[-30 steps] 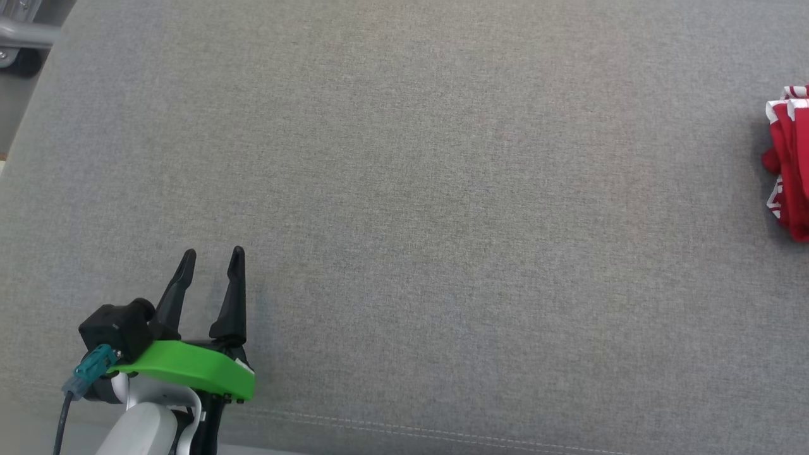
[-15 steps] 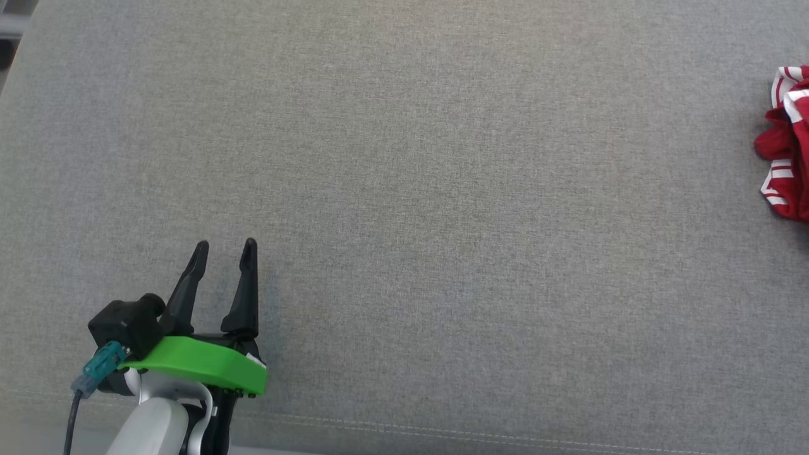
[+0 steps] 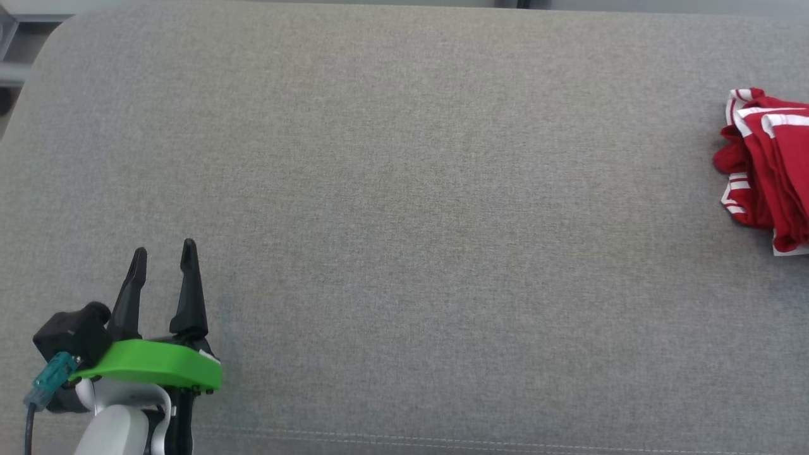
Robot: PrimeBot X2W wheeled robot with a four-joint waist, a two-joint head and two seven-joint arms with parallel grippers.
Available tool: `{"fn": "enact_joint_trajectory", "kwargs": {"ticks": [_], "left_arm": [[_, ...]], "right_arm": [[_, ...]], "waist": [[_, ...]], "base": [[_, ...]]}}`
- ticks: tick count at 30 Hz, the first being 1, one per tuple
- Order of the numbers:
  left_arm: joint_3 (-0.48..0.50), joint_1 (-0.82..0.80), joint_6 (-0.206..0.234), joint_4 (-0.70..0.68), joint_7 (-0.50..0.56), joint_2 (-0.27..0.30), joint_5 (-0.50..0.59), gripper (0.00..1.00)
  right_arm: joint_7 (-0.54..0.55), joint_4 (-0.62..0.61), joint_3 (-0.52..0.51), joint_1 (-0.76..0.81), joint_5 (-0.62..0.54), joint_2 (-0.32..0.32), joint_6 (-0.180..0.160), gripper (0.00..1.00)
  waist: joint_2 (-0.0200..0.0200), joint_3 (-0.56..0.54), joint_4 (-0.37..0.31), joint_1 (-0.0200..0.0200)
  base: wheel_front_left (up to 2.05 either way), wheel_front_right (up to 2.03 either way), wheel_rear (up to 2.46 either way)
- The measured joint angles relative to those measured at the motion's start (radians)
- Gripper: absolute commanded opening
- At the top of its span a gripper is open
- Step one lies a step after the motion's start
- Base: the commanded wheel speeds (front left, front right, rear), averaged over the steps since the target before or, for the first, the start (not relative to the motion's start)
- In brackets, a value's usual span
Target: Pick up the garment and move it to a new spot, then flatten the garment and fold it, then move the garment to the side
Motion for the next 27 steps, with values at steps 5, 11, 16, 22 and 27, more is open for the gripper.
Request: {"fn": "enact_joint_trajectory", "kwargs": {"ticks": [5,11,16,22,27], "left_arm": [[0.036,0.031,0.01,0.003,0.0,0.007,0.058,1.0],[0.07,0.079,0.022,0.012,0.0,0.018,0.094,1.0],[0.067,0.107,0.025,0.017,0.0,0.011,0.121,1.0],[0.057,0.107,0.025,0.009,0.0,-0.002,0.158,1.0],[0.051,0.11,0.025,0.003,0.0,-0.008,0.181,0.0]], "right_arm": [[0.036,-0.045,-0.004,0.089,-0.054,0.121,0.0,1.0],[0.045,-0.125,-0.075,0.141,-0.148,0.231,0.0,1.0],[0.045,-0.156,-0.175,0.233,-0.225,0.29,0.0,1.0],[0.045,-0.188,-0.254,0.372,-0.314,0.368,0.0,1.0],[0.045,-0.221,-0.301,0.433,-0.385,0.414,0.0,0.0]], "waist": [[0.0,-0.037,-0.035,0.0],[0.0001,-0.066,-0.08,0.0],[0.0,-0.091,-0.123,0.0],[0.0,-0.122,-0.137,0.0],[0.0,-0.134,-0.13,0.0]], "base": [[0.0,0.0,0.0],[0.0,0.0,0.0],[0.0,0.0,0.0],[0.0,0.0,0.0],[0.0,0.0,0.0]]}}
